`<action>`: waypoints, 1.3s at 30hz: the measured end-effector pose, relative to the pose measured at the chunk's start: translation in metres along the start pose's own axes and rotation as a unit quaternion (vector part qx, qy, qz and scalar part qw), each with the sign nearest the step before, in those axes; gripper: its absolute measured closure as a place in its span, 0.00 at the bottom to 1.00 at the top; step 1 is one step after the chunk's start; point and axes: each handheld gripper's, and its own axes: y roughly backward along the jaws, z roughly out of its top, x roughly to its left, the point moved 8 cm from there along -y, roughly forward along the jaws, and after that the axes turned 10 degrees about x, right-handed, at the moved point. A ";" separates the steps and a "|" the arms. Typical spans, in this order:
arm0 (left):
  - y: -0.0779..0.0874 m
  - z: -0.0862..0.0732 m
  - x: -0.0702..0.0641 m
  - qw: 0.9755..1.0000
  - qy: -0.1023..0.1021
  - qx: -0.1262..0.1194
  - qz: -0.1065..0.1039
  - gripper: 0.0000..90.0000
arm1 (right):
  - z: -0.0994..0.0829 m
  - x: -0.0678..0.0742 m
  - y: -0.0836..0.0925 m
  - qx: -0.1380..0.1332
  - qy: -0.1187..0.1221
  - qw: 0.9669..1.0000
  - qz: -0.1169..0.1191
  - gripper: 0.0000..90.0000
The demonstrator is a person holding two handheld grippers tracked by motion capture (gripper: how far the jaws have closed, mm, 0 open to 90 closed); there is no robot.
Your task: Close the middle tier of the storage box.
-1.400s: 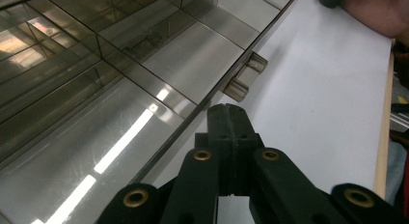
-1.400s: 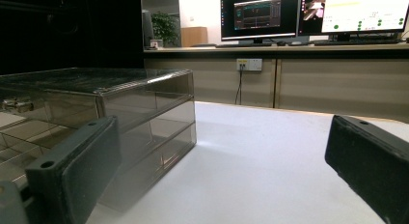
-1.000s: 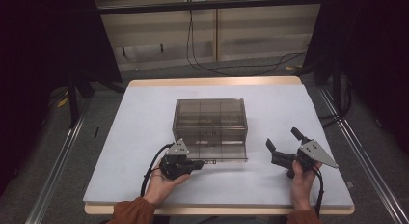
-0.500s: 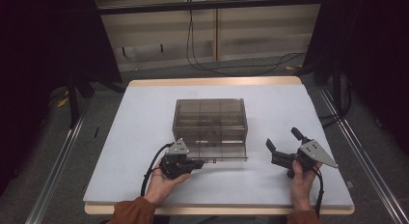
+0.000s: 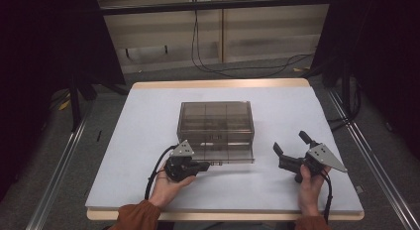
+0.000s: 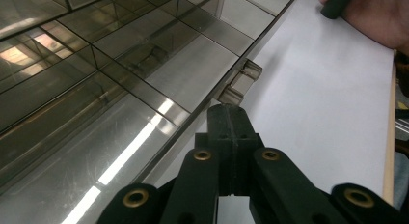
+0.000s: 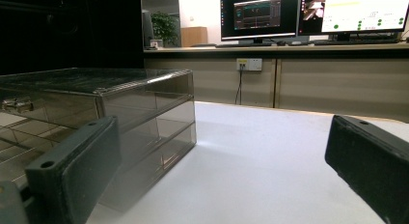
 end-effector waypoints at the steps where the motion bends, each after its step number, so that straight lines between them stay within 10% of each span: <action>1: 0.000 0.000 0.000 1.000 0.000 0.000 0.000 1.00 | 0.000 0.000 0.000 -0.001 0.001 1.000 0.000 0.00; 39: -0.002 0.010 0.010 1.000 0.006 -0.014 0.015 1.00 | 0.000 0.000 0.000 -0.001 0.002 1.000 0.000 0.00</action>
